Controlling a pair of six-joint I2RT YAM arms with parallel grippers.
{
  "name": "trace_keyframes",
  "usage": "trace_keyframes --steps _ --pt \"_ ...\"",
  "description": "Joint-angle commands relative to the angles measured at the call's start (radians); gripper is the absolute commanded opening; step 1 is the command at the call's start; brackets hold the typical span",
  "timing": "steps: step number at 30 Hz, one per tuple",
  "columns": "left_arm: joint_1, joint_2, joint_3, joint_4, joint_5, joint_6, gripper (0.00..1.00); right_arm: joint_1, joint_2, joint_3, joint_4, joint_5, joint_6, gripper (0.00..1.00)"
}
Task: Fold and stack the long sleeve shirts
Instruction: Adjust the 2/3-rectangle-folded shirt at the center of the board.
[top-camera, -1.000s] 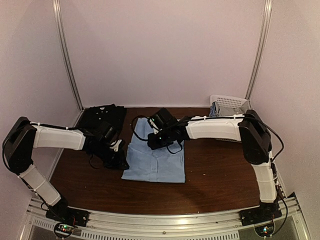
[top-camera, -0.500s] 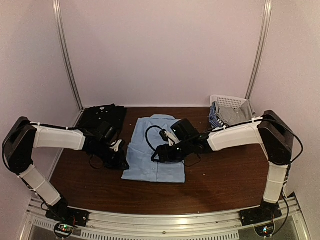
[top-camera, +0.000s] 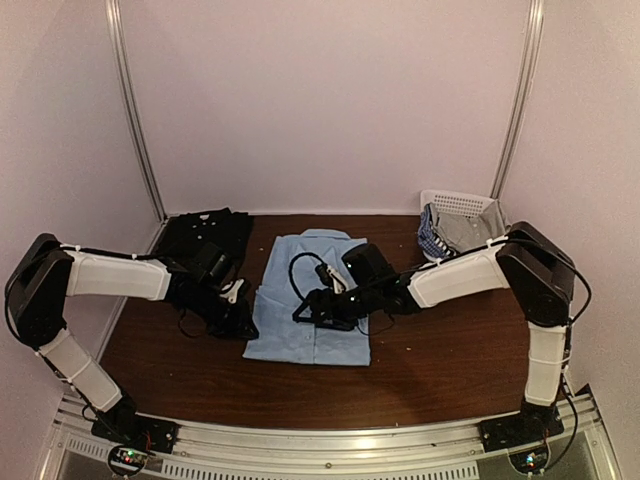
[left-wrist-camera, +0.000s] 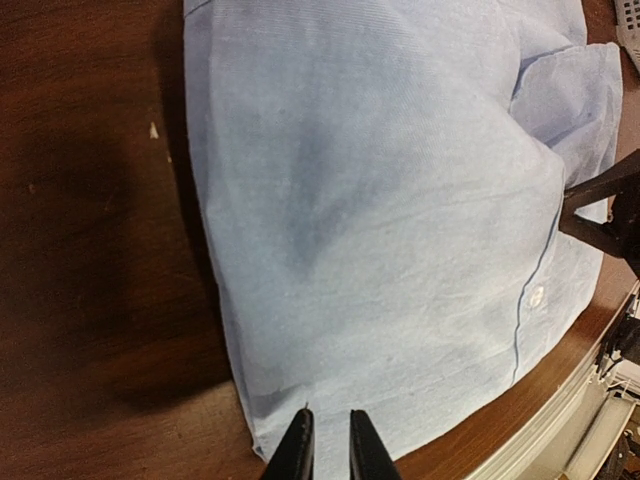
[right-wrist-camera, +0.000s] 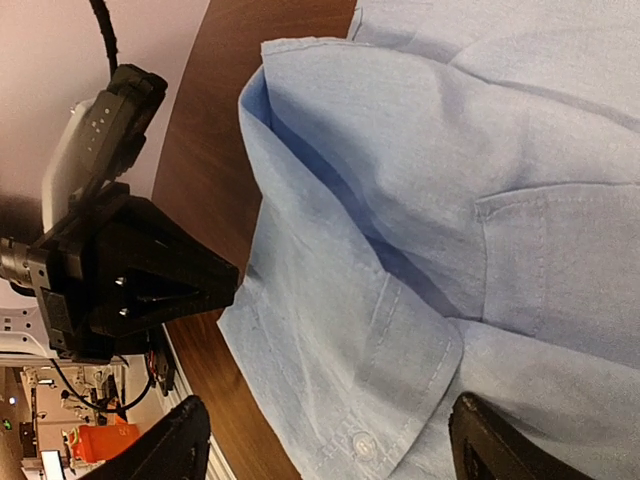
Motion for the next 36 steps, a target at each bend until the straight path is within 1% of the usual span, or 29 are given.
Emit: trace_keyframes --steps 1,4,12,21,29,36 --pt "-0.005 -0.001 -0.005 0.026 0.009 0.007 0.14 -0.005 0.016 -0.018 0.042 -0.024 0.026 0.84" --pt "-0.005 0.000 -0.004 0.027 0.008 0.007 0.14 -0.007 0.020 -0.026 0.046 -0.025 0.029 0.85" --pt "-0.005 0.005 0.002 0.026 0.010 0.008 0.14 -0.009 0.066 -0.004 0.211 -0.142 0.117 0.88" --pt "-0.005 0.009 0.005 0.026 0.013 0.009 0.13 -0.042 0.096 0.036 0.365 -0.181 0.186 0.88" --pt "-0.004 0.015 0.008 0.025 0.017 0.014 0.13 -0.046 0.155 0.120 0.461 -0.229 0.235 0.88" --pt "-0.005 0.018 0.010 0.025 0.019 0.014 0.13 -0.042 0.145 0.152 0.504 -0.261 0.267 0.88"
